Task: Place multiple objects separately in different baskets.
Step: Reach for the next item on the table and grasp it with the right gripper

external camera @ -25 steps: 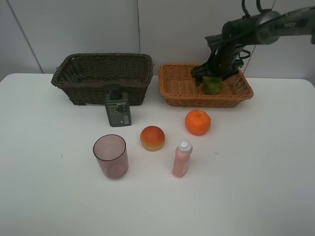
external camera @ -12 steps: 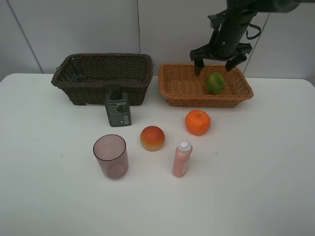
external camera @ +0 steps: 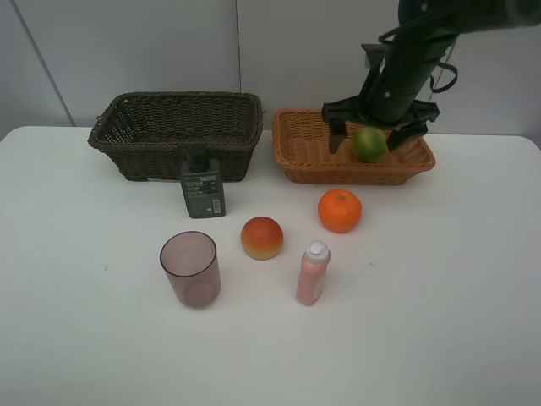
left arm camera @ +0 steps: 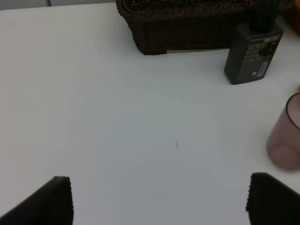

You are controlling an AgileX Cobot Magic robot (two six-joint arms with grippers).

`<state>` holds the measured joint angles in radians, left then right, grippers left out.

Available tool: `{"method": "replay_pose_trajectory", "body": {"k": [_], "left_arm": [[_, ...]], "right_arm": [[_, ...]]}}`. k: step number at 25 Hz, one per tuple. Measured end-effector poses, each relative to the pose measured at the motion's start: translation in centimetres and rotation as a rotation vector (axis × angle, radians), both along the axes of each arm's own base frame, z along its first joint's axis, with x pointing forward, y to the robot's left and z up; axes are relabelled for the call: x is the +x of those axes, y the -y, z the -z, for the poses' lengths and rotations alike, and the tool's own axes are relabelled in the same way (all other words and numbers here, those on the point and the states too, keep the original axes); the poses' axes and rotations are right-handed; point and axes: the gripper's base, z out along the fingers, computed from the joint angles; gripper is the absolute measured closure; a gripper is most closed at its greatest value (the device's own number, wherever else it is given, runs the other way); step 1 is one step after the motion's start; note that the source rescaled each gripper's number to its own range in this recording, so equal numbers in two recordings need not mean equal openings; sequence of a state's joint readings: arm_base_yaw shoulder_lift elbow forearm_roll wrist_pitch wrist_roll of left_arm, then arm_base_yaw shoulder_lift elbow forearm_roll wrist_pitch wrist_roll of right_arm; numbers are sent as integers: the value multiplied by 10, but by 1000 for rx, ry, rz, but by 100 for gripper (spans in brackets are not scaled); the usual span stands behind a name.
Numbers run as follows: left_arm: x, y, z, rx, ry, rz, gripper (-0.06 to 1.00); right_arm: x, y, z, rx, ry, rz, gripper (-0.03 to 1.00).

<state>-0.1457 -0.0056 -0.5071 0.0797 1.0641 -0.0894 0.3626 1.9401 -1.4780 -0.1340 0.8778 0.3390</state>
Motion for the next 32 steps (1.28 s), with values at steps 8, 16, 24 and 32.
{"method": "replay_pose_trajectory", "body": {"k": [8, 16, 24, 32], "left_arm": [[0, 0, 0, 0, 0, 0, -2], [0, 0, 0, 0, 0, 0, -2], [0, 0, 0, 0, 0, 0, -2], [0, 0, 0, 0, 0, 0, -2]], "right_arm": [[-48, -13, 27, 52, -11, -6, -3], [-66, -23, 57, 122, 56, 70, -3], [-62, -18, 57, 73, 136, 62, -3], [-58, -21, 73, 74, 131, 40, -3]]}}
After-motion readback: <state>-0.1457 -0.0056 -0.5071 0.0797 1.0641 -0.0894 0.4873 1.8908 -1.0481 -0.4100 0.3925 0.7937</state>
